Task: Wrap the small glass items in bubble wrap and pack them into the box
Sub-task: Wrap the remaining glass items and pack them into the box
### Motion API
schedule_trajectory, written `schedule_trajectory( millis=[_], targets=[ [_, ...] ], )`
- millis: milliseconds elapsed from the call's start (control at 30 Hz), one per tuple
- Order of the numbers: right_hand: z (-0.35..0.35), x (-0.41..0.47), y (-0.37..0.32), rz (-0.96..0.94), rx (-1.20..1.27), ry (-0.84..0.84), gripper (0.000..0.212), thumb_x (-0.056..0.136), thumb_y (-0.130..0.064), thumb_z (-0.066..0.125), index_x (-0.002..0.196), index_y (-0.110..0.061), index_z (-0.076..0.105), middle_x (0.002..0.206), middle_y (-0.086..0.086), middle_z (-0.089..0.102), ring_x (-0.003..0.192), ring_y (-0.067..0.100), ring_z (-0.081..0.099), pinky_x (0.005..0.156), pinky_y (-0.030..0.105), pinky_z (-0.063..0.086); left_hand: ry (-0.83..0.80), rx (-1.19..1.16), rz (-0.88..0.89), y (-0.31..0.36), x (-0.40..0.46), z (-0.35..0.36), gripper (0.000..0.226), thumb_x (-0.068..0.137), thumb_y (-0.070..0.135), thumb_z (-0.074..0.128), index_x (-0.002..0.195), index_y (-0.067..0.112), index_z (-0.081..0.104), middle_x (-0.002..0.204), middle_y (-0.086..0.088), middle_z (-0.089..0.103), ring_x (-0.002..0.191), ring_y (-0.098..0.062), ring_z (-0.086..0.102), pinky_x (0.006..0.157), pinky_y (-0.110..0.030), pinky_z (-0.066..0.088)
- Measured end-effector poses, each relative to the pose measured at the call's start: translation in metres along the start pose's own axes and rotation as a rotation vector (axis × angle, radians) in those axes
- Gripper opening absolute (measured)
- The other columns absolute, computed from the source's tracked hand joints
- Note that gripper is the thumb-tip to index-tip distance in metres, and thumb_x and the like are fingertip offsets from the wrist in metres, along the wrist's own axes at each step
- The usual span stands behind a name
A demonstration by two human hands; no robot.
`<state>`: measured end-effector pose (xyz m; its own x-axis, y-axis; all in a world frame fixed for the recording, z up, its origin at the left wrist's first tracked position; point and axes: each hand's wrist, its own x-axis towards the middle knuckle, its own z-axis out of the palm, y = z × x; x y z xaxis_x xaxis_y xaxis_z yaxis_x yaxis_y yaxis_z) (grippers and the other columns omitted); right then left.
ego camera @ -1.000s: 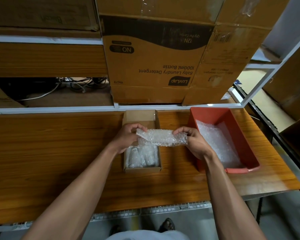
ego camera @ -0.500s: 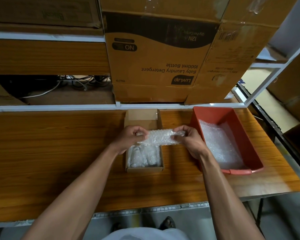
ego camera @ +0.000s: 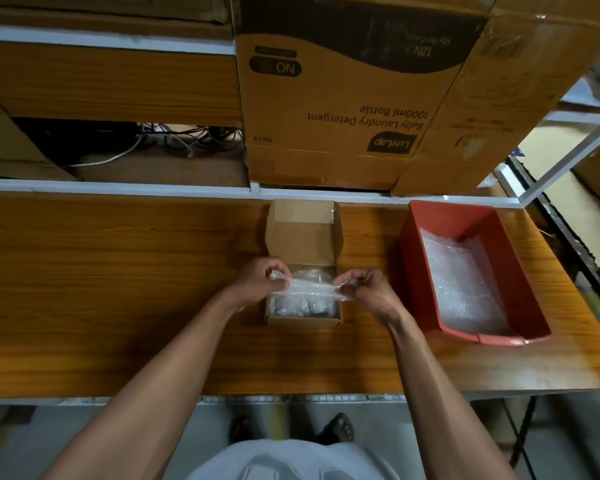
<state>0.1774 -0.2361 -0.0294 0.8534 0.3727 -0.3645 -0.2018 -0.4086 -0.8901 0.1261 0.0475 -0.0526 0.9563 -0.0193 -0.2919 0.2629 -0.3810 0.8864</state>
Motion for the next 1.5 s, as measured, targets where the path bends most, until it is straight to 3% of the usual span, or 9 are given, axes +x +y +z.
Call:
schedule_trajectory(
  millis=[100, 267, 433, 633, 767, 933, 1067, 1267, 1500],
  targets=[
    [0.006, -0.001, 0.007, 0.01, -0.109, -0.03, 0.029, 0.094, 0.004, 0.068, 0.091, -0.021, 0.082, 0.101, -0.009, 0.081, 0.104, 0.008, 0.074, 0.092, 0.032, 0.059, -0.022, 0.084, 0.013, -0.01, -0.01, 0.003, 0.015, 0.09, 0.015, 0.082, 0.093, 0.027, 0.073, 0.113, 0.012, 0.073, 0.113, -0.011, 0.066, 0.101, -0.042, 0.054],
    [0.019, -0.009, 0.011, 0.005, -0.255, -0.032, 0.025, 0.096, -0.001, 0.07, 0.091, -0.023, 0.081, 0.103, -0.016, 0.075, 0.104, -0.002, 0.067, 0.074, 0.007, 0.051, -0.043, 0.223, 0.048, -0.023, -0.021, 0.009, 0.022, 0.09, 0.014, 0.081, 0.09, 0.035, 0.074, 0.111, 0.011, 0.072, 0.102, -0.016, 0.069, 0.096, -0.043, 0.057],
    [0.033, -0.016, 0.02, -0.119, -0.454, -0.008, 0.007, 0.097, -0.022, 0.072, 0.095, -0.024, 0.078, 0.098, -0.016, 0.07, 0.093, 0.0, 0.067, 0.079, 0.013, 0.051, -0.011, 0.399, 0.208, -0.025, -0.035, 0.017, 0.014, 0.094, 0.015, 0.073, 0.098, 0.027, 0.078, 0.112, 0.01, 0.064, 0.098, -0.004, 0.062, 0.08, -0.025, 0.048],
    [0.041, -0.016, 0.032, -0.282, -0.685, -0.028, 0.015, 0.094, -0.031, 0.077, 0.099, -0.017, 0.074, 0.103, -0.007, 0.065, 0.083, 0.003, 0.066, 0.069, 0.004, 0.048, 0.055, 0.661, 0.415, -0.039, -0.047, 0.021, 0.026, 0.093, 0.049, 0.074, 0.11, 0.03, 0.076, 0.12, 0.011, 0.057, 0.113, -0.009, 0.047, 0.091, -0.03, 0.043],
    [0.047, -0.017, 0.043, -0.365, -0.816, 0.007, 0.015, 0.096, -0.032, 0.075, 0.104, -0.021, 0.069, 0.115, -0.001, 0.063, 0.105, 0.015, 0.063, 0.086, 0.026, 0.057, 0.13, 0.776, 0.5, -0.043, -0.05, 0.026, 0.028, 0.095, 0.052, 0.069, 0.111, 0.03, 0.077, 0.119, 0.009, 0.056, 0.117, -0.014, 0.047, 0.096, -0.04, 0.041],
    [0.061, -0.032, 0.044, -0.484, -1.026, 0.105, 0.032, 0.1, -0.026, 0.064, 0.132, -0.023, 0.06, 0.127, 0.007, 0.063, 0.126, 0.027, 0.051, 0.102, 0.044, 0.043, 0.179, 0.879, 0.58, -0.045, -0.053, 0.033, 0.024, 0.098, 0.046, 0.067, 0.107, 0.026, 0.076, 0.117, 0.007, 0.056, 0.118, -0.019, 0.047, 0.093, -0.045, 0.038],
    [0.069, -0.038, 0.053, -0.487, -1.088, 0.086, 0.038, 0.104, -0.035, 0.055, 0.141, -0.036, 0.049, 0.135, 0.005, 0.053, 0.128, 0.025, 0.049, 0.106, 0.047, 0.038, 0.188, 0.93, 0.593, -0.045, -0.056, 0.033, 0.025, 0.099, 0.045, 0.065, 0.11, 0.025, 0.075, 0.119, 0.005, 0.055, 0.119, -0.022, 0.047, 0.09, -0.046, 0.037],
    [0.08, -0.037, 0.053, -0.524, -1.093, 0.179, 0.029, 0.107, -0.043, 0.049, 0.128, -0.029, 0.062, 0.131, 0.004, 0.056, 0.123, 0.027, 0.05, 0.103, 0.05, 0.04, 0.161, 0.907, 0.584, -0.043, -0.055, 0.032, 0.021, 0.103, 0.04, 0.061, 0.109, 0.025, 0.074, 0.116, 0.007, 0.055, 0.117, -0.02, 0.046, 0.09, -0.046, 0.037],
    [0.097, -0.035, 0.054, -0.589, -1.095, 0.155, 0.052, 0.093, -0.004, 0.067, 0.137, -0.028, 0.052, 0.127, 0.005, 0.059, 0.12, 0.026, 0.055, 0.105, 0.049, 0.04, 0.177, 0.857, 0.558, -0.043, -0.057, 0.025, 0.022, 0.1, 0.029, 0.066, 0.121, 0.027, 0.071, 0.118, 0.01, 0.067, 0.118, -0.02, 0.049, 0.09, -0.04, 0.027]
  ],
)
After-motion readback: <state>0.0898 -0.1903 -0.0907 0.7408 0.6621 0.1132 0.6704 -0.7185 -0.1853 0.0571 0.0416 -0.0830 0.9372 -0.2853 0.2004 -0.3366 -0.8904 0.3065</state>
